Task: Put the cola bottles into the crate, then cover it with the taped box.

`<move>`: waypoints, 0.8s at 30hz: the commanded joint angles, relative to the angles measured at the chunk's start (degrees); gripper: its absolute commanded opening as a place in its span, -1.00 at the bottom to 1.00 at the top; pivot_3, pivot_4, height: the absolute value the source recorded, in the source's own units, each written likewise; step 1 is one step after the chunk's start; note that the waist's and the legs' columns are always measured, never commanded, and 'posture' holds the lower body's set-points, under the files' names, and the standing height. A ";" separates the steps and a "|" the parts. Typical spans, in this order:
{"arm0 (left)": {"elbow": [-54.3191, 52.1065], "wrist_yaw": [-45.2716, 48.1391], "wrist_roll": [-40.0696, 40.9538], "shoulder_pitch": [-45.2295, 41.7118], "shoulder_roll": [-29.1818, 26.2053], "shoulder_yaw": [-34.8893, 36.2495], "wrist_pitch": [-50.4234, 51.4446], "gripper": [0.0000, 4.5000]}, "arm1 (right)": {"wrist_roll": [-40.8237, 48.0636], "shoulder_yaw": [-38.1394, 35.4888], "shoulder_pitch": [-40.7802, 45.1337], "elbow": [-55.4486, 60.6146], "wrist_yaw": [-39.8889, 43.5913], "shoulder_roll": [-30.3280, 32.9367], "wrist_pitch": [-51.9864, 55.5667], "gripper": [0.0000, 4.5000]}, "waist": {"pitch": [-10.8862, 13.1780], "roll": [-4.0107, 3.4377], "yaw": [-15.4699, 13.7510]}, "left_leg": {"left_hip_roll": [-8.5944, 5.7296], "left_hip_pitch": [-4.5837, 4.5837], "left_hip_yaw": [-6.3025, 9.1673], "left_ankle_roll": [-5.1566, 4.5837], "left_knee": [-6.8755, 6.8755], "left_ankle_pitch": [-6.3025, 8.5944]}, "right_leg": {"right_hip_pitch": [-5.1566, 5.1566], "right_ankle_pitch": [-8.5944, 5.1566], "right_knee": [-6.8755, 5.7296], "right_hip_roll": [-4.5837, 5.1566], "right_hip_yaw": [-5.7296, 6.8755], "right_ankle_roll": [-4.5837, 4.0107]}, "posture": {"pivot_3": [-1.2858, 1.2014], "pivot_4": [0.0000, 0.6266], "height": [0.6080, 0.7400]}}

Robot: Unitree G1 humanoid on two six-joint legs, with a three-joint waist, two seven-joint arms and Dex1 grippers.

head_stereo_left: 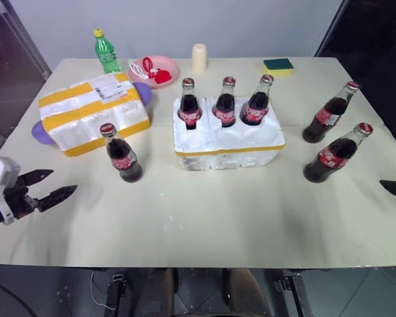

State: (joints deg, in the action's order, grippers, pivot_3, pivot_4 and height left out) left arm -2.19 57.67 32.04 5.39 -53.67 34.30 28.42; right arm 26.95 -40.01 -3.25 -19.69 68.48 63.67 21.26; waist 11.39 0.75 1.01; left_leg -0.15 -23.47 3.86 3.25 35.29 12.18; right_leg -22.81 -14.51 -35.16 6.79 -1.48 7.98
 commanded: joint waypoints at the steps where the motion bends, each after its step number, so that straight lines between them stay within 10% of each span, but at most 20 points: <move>1: -0.93 2.08 3.65 -3.61 -1.70 0.38 2.24 0.99 | 3.27 -3.75 1.69 1.81 2.35 3.00 3.07 1.00 | 0.00 0.00 -0.05 | 0.00 0.01 0.00 0.00 0.00 0.00 | 0.01 0.00 0.00 0.00 0.00 0.00 | 0.03 -0.52 0.98; 9: 1.94 9.42 5.09 -14.95 -3.80 -8.76 4.34 0.99 | 18.27 -12.36 -1.58 24.63 13.76 8.62 26.52 1.00 | -0.01 -0.04 -0.02 | 0.04 0.05 0.04 -0.01 -0.01 -0.01 | -0.01 0.00 -0.14 -0.08 0.00 0.01 | 0.03 -0.52 0.98; 24: 15.52 11.00 -6.13 -30.97 6.29 -25.84 -7.95 0.99 | 29.69 -20.94 -1.08 42.35 6.19 4.56 41.27 1.00 | -0.02 0.14 -0.44 | 0.03 -0.02 0.04 -0.02 0.12 -0.01 | 0.05 0.04 -0.08 -0.07 0.01 0.07 | 0.03 -0.52 0.98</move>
State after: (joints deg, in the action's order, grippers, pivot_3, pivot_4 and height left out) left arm 13.19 68.64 26.61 -24.19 -47.35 8.62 22.03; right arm 55.12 -58.16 -5.05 22.20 75.37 68.48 61.96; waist 11.38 0.89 0.57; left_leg -0.12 -23.49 3.90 3.24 35.41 12.16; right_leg -22.75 -14.47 -35.25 6.72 -1.47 8.06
